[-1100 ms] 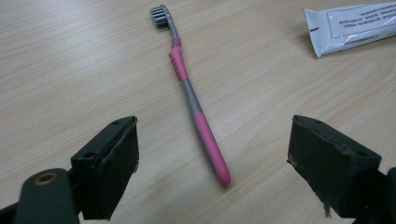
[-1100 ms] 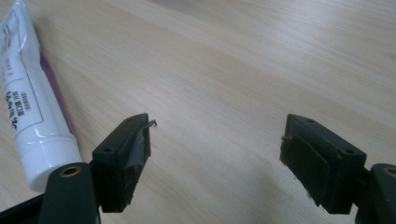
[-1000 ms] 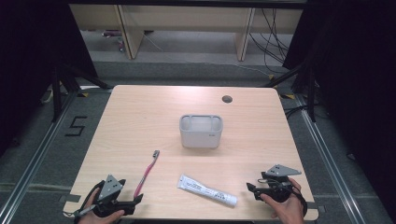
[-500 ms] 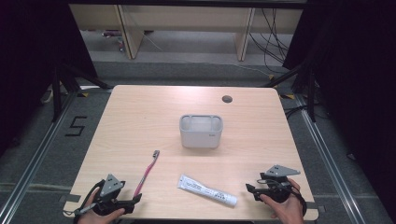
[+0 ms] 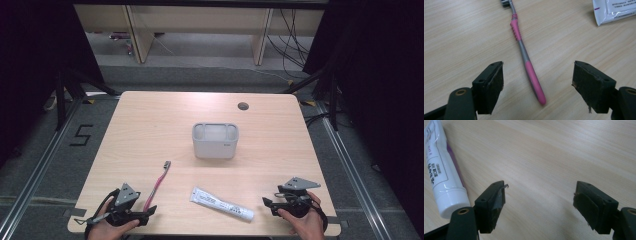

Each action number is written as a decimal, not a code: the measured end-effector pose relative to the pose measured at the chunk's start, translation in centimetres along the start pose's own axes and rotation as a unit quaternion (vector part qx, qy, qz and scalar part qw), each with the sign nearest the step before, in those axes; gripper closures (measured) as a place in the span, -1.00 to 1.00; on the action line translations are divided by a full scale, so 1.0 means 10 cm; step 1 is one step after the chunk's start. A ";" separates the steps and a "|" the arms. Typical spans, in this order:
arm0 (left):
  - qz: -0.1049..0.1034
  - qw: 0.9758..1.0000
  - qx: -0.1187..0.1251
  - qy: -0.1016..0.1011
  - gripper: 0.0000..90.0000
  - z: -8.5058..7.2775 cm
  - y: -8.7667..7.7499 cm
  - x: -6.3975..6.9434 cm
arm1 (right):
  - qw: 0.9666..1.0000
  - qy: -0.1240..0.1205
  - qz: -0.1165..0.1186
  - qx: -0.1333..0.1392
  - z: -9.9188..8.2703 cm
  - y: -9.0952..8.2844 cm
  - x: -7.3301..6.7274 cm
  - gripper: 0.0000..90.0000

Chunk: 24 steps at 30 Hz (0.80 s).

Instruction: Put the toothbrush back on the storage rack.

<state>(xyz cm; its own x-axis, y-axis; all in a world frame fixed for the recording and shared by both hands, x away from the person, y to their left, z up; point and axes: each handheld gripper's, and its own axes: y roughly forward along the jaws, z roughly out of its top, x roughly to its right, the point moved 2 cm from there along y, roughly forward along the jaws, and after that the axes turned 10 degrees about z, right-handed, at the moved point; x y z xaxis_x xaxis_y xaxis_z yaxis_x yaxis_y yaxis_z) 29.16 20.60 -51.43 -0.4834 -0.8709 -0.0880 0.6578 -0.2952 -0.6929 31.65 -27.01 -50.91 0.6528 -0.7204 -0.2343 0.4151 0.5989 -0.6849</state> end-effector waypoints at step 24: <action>-0.016 0.995 -0.086 0.056 0.31 0.45 0.28 -0.17 | 1.000 -0.013 0.003 0.002 0.00 0.03 -0.01 -0.43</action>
<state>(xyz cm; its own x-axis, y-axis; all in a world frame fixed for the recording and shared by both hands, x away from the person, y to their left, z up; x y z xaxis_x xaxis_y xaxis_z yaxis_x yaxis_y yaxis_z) 34.40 19.46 -50.03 -0.5701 -0.8100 -0.1374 0.5375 -0.2412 -0.8081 31.76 -26.77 -51.12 0.6714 -0.7077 -0.2199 0.4144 0.6045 -0.6803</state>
